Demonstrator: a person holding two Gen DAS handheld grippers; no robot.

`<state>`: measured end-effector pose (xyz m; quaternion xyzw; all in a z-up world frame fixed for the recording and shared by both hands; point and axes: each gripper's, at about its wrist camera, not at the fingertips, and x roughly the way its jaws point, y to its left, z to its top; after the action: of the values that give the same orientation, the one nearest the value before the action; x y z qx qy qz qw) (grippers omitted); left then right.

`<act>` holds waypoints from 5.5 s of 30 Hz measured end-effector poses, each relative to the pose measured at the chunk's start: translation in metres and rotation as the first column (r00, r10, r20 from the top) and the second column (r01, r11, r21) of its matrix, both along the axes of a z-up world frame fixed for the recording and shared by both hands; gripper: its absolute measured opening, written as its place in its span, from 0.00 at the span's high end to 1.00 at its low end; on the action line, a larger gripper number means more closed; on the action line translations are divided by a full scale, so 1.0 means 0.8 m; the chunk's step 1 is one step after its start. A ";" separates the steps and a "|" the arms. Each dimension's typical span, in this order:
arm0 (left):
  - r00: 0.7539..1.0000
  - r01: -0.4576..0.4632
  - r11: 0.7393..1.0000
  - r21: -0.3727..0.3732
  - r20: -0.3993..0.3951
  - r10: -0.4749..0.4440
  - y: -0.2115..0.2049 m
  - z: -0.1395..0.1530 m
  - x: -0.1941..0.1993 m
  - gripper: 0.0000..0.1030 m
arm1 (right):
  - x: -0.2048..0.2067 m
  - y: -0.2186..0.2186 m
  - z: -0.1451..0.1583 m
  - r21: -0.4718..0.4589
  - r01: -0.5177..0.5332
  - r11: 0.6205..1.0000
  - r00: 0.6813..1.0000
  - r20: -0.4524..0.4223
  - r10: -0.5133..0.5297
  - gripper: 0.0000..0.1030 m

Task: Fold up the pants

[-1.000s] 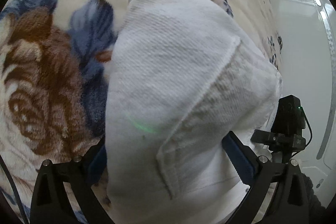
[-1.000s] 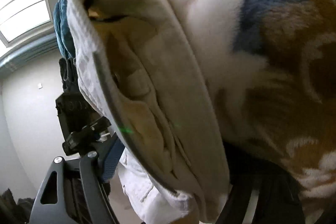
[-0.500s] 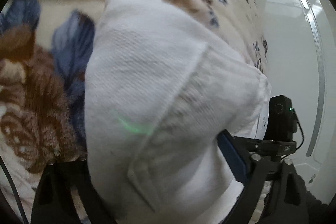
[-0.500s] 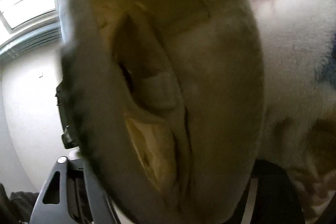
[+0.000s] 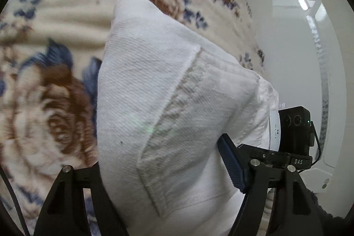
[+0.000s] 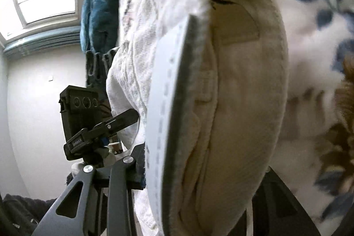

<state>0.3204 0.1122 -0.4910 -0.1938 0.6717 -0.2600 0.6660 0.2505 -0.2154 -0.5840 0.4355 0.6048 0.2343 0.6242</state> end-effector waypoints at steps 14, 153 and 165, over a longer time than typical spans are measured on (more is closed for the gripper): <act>0.986 -0.133 0.990 0.045 0.105 0.128 0.275 0.188 0.049 0.30 | 0.106 0.260 0.160 0.017 -0.131 0.991 0.988 0.082 0.129 0.61; 0.711 -0.548 0.709 0.444 0.694 0.114 0.624 0.548 -0.123 0.00 | -0.075 0.716 0.735 -0.827 0.361 0.431 0.849 0.483 0.214 0.00; 0.711 -0.546 0.710 0.445 0.694 0.112 0.630 0.542 -0.115 0.00 | -0.076 0.721 0.722 -0.822 0.361 0.440 0.847 0.487 0.214 0.00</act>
<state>0.2286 0.6164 -0.0574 0.0102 0.4104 0.0599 0.9099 0.1899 0.3615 -0.0066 -0.0154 0.4192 -0.0401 0.9069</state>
